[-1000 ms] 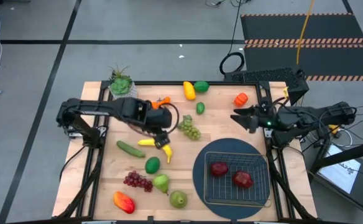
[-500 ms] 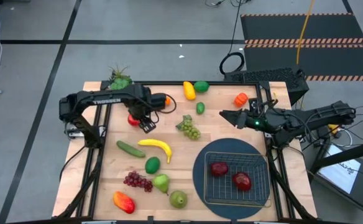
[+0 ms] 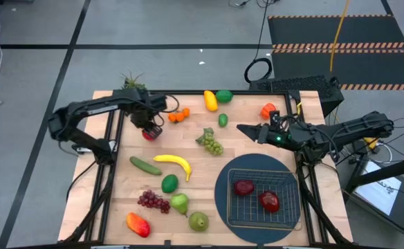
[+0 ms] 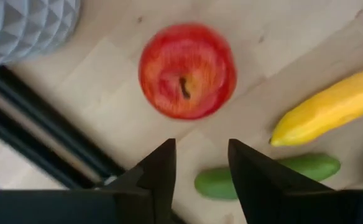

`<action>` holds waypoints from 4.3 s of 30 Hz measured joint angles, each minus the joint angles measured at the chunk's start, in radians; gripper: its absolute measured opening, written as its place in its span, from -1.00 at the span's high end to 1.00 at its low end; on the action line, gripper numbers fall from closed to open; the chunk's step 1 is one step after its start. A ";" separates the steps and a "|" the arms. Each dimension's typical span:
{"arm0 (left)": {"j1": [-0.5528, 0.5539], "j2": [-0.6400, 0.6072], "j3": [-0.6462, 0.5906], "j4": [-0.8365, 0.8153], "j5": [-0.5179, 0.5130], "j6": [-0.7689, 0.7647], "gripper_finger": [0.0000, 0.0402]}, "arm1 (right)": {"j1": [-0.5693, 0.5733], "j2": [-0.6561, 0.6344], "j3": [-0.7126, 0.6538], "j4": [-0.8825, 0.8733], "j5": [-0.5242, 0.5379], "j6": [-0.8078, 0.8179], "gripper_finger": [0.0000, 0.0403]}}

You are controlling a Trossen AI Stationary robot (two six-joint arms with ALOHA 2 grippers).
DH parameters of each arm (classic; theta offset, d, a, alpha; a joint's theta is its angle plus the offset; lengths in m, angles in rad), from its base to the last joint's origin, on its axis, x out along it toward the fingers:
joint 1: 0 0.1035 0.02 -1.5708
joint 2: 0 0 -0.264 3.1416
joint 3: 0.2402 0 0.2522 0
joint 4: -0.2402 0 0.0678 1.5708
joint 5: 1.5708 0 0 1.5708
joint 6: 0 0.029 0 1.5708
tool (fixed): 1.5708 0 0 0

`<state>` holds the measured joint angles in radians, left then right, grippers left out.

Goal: Build produce basket
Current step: Put the apple into the gold wire basket

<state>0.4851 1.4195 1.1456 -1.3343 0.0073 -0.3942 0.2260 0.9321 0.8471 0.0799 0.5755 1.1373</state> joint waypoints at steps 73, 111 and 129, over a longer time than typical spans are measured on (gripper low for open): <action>0.040 -0.046 -0.210 0.287 -0.034 -0.060 0.54 | -0.001 0.005 0.001 -0.001 -0.002 -0.050 -0.69; 0.001 -0.146 -0.161 0.260 0.070 -0.003 0.99 | -0.001 0.004 0.001 -0.004 -0.003 -0.135 -0.69; -0.338 -0.239 0.268 0.298 0.089 -0.157 1.00 | -0.054 0.004 0.001 -0.010 -0.405 -0.412 -0.69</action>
<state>0.1469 1.1806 1.4133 -1.0367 0.0962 -0.5513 0.1725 0.9360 0.8478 0.0704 0.1702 0.7250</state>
